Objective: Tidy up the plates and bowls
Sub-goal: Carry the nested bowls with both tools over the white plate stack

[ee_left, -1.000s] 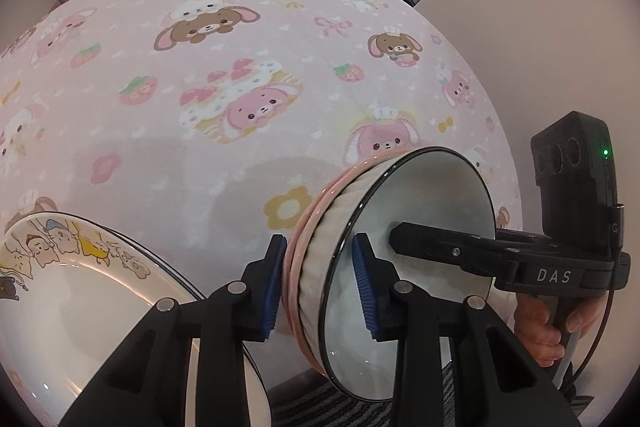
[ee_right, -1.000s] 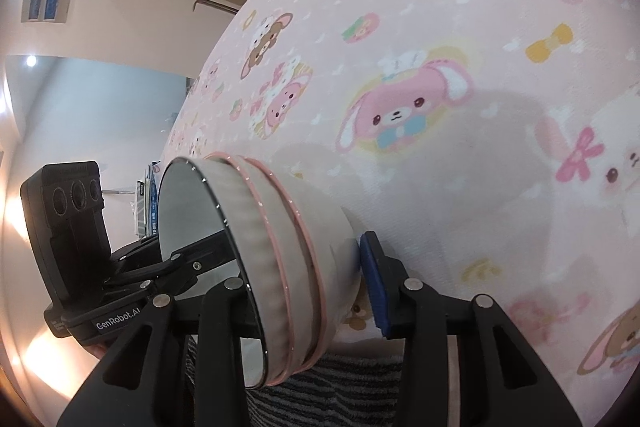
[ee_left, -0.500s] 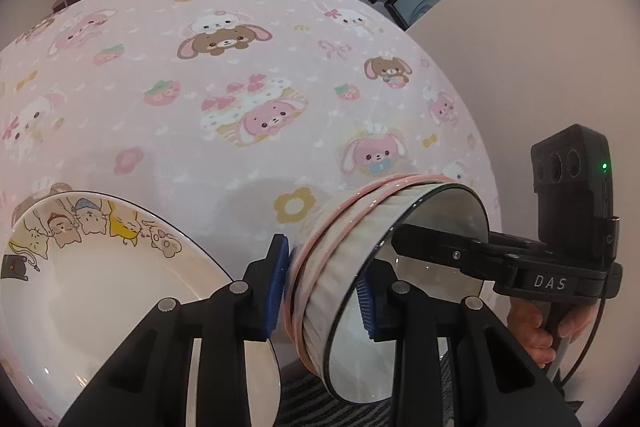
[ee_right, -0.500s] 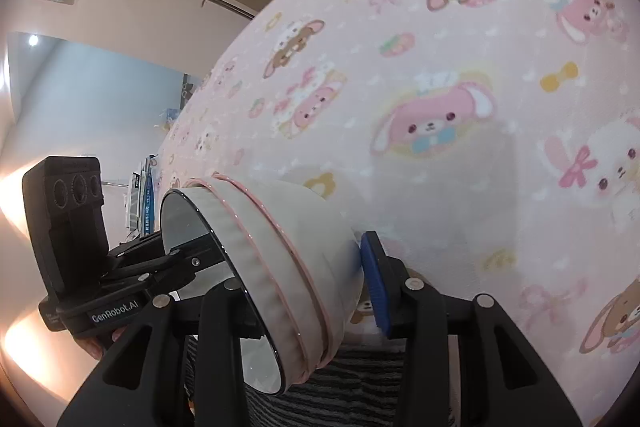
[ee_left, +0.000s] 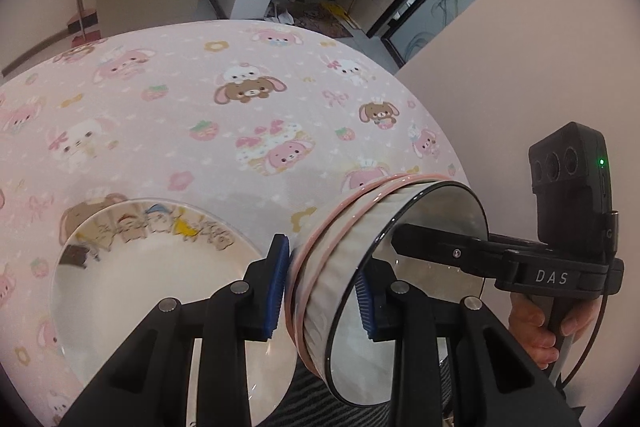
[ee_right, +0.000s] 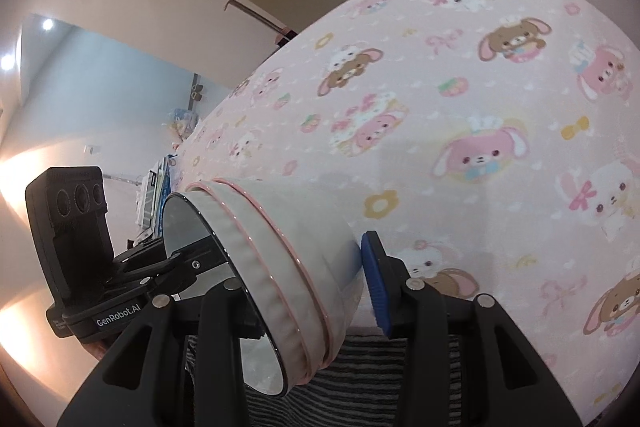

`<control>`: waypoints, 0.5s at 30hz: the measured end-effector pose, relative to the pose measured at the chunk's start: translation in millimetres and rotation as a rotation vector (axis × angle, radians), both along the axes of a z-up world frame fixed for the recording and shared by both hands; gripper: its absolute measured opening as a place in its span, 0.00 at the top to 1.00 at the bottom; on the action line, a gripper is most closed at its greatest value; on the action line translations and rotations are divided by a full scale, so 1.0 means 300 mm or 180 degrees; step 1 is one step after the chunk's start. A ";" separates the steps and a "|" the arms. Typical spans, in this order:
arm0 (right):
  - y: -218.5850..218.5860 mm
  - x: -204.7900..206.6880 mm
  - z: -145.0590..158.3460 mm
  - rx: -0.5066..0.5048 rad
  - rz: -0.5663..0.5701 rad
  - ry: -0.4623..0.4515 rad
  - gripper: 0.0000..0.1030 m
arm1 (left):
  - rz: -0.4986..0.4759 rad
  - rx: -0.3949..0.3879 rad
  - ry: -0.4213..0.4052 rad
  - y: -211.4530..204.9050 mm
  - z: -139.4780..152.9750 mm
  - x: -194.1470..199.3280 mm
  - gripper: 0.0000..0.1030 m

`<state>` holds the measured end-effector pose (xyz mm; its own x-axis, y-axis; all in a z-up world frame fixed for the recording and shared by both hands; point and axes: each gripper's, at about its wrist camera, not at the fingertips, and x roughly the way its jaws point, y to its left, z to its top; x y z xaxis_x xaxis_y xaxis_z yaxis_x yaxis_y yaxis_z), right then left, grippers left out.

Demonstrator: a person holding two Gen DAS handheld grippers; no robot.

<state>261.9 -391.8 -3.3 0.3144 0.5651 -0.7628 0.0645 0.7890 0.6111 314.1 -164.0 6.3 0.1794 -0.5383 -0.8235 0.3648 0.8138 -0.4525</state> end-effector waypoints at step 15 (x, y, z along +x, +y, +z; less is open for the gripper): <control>0.402 0.027 -0.110 0.0121 0.0660 0.0242 0.62 | 0.0510 0.0164 0.0186 0.396 -0.058 -0.082 0.68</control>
